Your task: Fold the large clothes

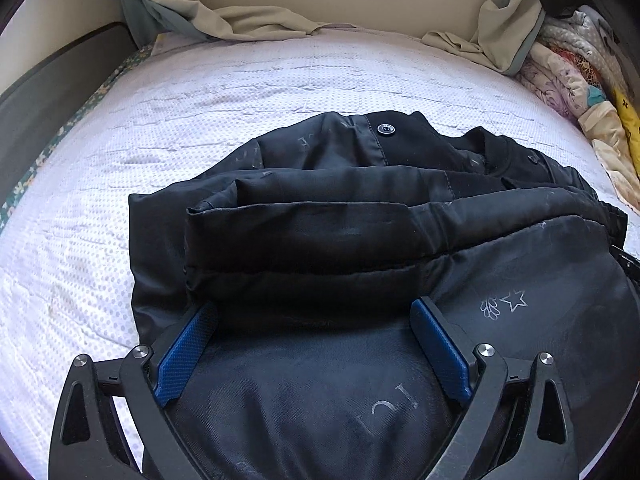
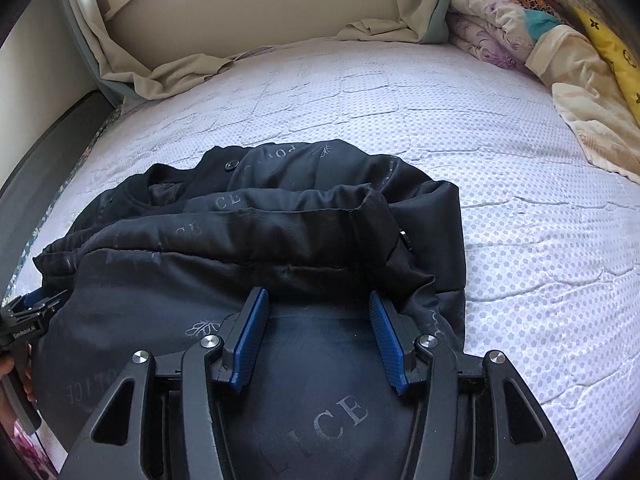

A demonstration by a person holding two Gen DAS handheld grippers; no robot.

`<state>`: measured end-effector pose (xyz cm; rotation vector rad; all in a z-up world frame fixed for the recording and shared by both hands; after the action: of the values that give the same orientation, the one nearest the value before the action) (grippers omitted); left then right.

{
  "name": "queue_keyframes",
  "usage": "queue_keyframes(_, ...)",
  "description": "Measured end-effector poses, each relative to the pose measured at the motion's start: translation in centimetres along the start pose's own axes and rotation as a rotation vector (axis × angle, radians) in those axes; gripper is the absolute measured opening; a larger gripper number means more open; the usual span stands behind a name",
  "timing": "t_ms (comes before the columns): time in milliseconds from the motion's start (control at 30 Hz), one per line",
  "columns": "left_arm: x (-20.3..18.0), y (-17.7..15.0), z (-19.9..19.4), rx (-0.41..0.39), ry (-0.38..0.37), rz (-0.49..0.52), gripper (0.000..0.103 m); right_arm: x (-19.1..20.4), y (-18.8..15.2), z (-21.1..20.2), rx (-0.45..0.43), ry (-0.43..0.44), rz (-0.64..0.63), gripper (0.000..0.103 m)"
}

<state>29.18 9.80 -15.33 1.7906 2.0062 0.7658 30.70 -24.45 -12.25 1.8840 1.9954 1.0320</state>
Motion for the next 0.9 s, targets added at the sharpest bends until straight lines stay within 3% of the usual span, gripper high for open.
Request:
queue_keyframes(500,1.5,1.2,-2.4,0.010,-0.066,-0.039,0.100,0.5,0.8,-1.2,0.003,-0.023,0.031,0.056)
queue_keyframes(667,4.4,2.9,-6.0,-0.027,-0.223,-0.183,0.100,1.7,2.2,-4.2,-0.069,-0.039,-0.008,0.057)
queue_keyframes(900,11.2,3.4,-6.5,-0.017,-0.298,-0.420,0.100,3.0,2.6,-6.9,-0.110,0.036,-0.006,0.059)
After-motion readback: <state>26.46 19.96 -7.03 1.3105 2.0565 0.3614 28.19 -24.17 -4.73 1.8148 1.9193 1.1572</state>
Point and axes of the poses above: each gripper's, at about its wrist camera, not at the fingertips, and z roughly the way its jaws point, x to its left, y to its top, the point moved 7 cm from there along z, roughly the way its jaws point, and after that the axes turned 8 degrees about y, right-handed, at the moved point
